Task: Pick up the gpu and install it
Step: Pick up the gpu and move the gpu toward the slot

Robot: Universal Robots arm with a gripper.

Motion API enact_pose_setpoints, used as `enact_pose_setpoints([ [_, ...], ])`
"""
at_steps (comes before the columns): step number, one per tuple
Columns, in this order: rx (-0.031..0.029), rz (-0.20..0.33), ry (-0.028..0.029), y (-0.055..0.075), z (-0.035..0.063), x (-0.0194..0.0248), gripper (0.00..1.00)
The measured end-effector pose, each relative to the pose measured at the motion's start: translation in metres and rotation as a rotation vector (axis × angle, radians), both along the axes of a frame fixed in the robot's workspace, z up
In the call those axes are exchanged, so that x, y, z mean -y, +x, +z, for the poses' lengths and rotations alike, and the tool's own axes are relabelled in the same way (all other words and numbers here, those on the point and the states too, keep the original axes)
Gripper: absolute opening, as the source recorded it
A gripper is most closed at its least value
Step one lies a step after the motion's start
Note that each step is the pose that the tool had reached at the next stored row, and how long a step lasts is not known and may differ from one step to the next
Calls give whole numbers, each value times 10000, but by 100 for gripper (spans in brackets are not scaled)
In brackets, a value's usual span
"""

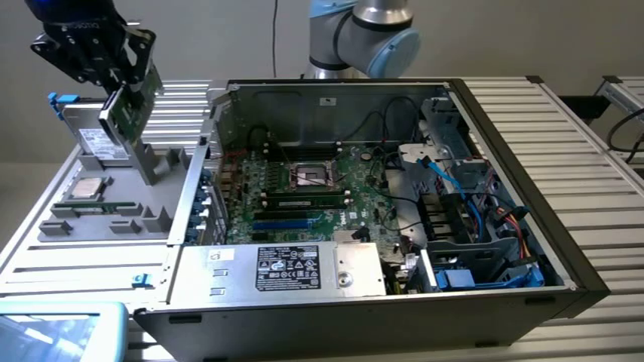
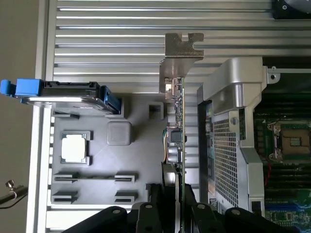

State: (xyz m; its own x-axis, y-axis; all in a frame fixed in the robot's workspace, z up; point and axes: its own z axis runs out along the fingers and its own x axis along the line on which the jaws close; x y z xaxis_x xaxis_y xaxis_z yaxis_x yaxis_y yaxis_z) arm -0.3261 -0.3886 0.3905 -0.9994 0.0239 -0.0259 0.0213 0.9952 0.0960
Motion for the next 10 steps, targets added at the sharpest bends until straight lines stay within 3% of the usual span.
enact_pose_setpoints([
  [3,-11,0,0,59,89,0,28],
  [10,-175,0,8,252,145,5,28],
])
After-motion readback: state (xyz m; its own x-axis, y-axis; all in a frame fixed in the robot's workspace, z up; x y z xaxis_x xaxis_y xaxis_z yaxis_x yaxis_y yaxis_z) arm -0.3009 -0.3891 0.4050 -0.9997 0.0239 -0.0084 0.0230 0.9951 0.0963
